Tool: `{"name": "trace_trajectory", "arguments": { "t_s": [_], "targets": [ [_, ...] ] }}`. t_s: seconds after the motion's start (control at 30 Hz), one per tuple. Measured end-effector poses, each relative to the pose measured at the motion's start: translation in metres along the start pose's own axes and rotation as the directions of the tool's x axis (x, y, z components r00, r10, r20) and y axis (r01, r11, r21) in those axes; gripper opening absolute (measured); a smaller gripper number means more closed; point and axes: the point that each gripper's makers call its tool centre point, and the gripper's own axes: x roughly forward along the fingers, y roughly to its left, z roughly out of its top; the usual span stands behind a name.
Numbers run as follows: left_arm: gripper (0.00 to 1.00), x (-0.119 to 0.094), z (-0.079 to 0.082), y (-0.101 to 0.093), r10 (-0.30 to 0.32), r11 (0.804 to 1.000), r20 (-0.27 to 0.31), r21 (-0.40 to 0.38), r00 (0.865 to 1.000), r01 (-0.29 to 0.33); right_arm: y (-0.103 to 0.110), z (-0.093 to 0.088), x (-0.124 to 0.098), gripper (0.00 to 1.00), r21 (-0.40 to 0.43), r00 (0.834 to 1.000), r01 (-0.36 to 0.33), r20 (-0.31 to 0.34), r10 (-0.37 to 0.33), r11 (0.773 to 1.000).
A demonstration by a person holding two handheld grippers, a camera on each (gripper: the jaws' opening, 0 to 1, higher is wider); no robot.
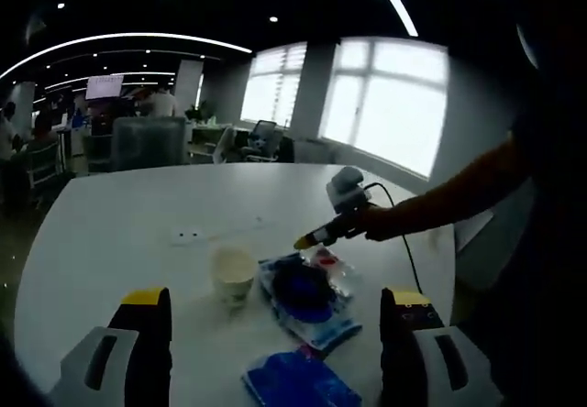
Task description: Arrange the tabletop items into an orderly group along one side of the table until the central work area is clear of visible clutter.
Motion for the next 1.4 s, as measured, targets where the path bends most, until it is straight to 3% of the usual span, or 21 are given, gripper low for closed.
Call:
{"name": "trace_trajectory", "arguments": {
  "t_s": [0.57,0.77,0.83,1.4],
  "targets": [
    [0.87,0.004,-0.015,0.005,0.001,1.000,-0.050,-0.002,0.999,-0.001,-0.001,-0.003,0.017,0.23,0.054,0.999,0.023,-0.029,-0.022,0.998],
    [0.86,0.007,-0.017,0.010,0.001,1.000,-0.057,-0.006,0.998,-0.001,-0.004,-0.002,0.017,0.20,0.124,0.999,0.025,-0.025,-0.022,0.992],
    [0.85,0.008,-0.017,0.010,0.000,1.000,-0.058,-0.005,0.998,-0.001,-0.004,-0.001,0.019,0.20,0.092,0.999,0.031,-0.028,-0.028,0.995],
    [0.85,0.004,-0.018,0.008,-0.005,1.000,-0.055,0.007,0.998,0.006,-0.001,0.006,0.007,0.18,0.113,1.000,0.014,0.008,-0.015,0.994]
  ]
}}
